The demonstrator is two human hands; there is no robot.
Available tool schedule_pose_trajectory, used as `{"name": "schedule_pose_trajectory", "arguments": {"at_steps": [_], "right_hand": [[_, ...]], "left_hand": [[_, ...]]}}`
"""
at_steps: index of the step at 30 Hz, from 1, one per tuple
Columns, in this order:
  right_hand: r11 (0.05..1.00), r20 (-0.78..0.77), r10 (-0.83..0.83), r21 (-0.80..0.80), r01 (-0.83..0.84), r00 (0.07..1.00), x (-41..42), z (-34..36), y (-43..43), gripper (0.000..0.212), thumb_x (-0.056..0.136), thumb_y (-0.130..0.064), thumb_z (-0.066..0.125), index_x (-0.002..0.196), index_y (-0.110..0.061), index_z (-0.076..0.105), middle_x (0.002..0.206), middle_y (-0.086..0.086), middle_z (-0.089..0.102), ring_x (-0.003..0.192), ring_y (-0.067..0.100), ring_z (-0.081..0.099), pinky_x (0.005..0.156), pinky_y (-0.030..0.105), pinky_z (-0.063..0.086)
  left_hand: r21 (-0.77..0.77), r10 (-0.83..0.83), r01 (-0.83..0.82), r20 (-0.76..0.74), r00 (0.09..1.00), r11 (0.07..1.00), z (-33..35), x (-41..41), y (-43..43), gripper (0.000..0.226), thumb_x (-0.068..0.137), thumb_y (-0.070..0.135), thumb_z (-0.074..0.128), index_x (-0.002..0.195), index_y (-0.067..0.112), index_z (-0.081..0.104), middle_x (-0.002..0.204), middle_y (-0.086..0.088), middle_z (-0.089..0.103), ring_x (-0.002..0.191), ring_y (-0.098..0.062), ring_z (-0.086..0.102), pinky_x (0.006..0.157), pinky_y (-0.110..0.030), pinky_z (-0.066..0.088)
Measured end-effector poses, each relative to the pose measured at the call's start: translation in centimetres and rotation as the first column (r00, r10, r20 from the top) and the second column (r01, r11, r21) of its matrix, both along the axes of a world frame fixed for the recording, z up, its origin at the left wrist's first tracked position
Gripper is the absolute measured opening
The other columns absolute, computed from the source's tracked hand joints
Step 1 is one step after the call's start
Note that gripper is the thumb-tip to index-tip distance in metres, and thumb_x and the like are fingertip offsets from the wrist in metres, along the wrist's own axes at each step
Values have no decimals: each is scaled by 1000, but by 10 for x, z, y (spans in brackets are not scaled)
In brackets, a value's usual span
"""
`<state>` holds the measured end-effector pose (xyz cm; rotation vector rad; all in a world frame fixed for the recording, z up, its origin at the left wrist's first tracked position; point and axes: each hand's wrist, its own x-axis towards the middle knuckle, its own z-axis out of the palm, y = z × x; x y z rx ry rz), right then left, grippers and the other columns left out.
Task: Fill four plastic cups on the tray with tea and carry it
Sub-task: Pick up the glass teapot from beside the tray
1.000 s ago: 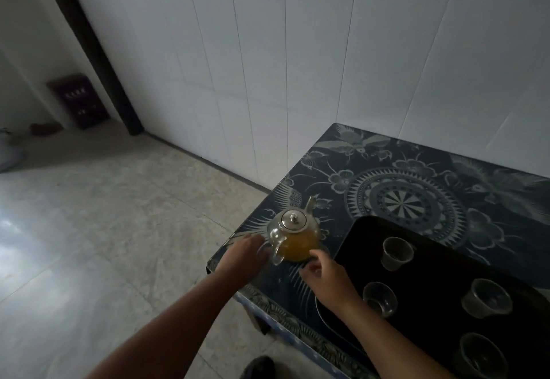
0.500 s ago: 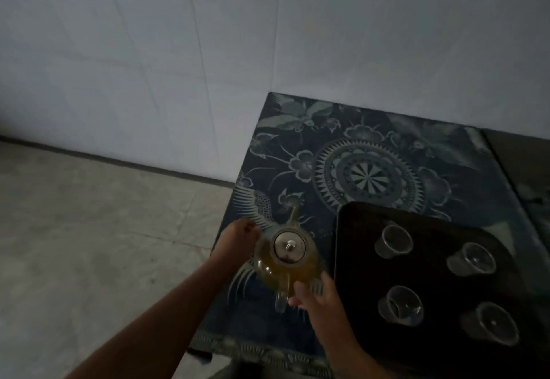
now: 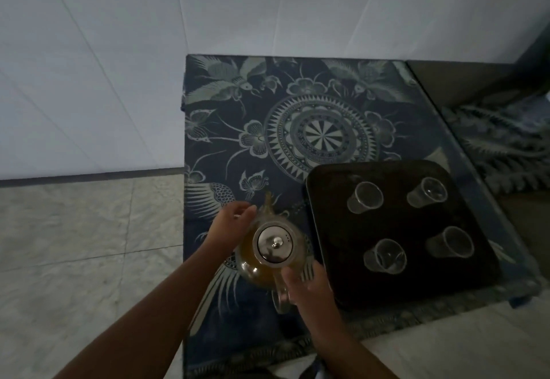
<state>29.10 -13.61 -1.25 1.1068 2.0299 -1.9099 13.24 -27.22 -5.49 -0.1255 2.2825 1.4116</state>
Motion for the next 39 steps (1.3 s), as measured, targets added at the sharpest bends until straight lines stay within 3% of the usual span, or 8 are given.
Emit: {"name": "schedule_pose_trajectory", "arguments": {"at_steps": [8,11,16,22,27,31,36,39], "right_hand": [[994,47,21,-111,-16,999,-4,-9,-10,61,91,-39,72,141,-39,37,134,-7,58,90,19,77,65,25,61],[977,95,-53,-202,71,994,-14,-11,-13,66,93,-30,71,150,-30,36,129,-1,63,86,19,77,68,39,63],[974,123,-89,-196,112,988,-22,-7,-17,58,97,-40,62,146,-31,33,121,10,66,69,25,68,37,17,42],[990,130,-116,-69,125,985,-19,-20,-25,80,96,-49,59,159,-35,13,128,9,62,68,17,63,40,20,43],[986,122,-157,-29,162,980,-17,-19,-36,80,95,-52,58,159,-39,12,122,3,66,50,10,59,39,21,42],[973,128,-220,-35,226,967,-17,-23,-45,95,82,-72,61,158,-42,13,136,6,61,83,25,61,41,17,44],[969,-38,-245,33,246,969,-17,-20,-43,93,70,-80,64,150,-42,35,131,-26,57,125,6,57,103,32,49],[975,8,-220,10,220,975,-15,-21,-42,91,76,-73,64,153,-46,25,133,-15,59,106,10,64,77,25,55]], "left_hand": [[92,-85,84,1,996,992,-9,-9,3,34,101,35,60,124,11,68,111,-5,72,103,-20,69,91,-39,56],[101,-130,131,-11,991,986,-9,-11,4,31,102,35,60,120,12,70,107,-2,73,100,-19,70,93,-42,58],[92,-161,161,-15,987,983,-11,-11,3,28,102,33,60,118,13,71,103,-1,74,97,-19,71,92,-42,59],[115,-174,172,0,985,978,-12,-10,0,51,90,58,60,121,20,73,104,-2,77,98,-19,74,92,-45,60],[137,-220,226,-53,974,964,-10,-12,6,25,104,22,58,124,17,72,95,8,75,83,8,70,79,-23,51],[183,-220,224,-42,975,957,-10,-11,9,25,103,26,57,118,18,75,86,4,76,78,-3,71,78,-31,54],[248,-206,210,-43,978,946,-11,-9,5,45,86,54,57,113,23,76,90,2,79,85,-16,75,86,-45,59],[239,-238,244,-54,970,940,-11,-10,2,48,85,59,55,111,24,75,88,6,78,81,-11,73,85,-46,59]]}}
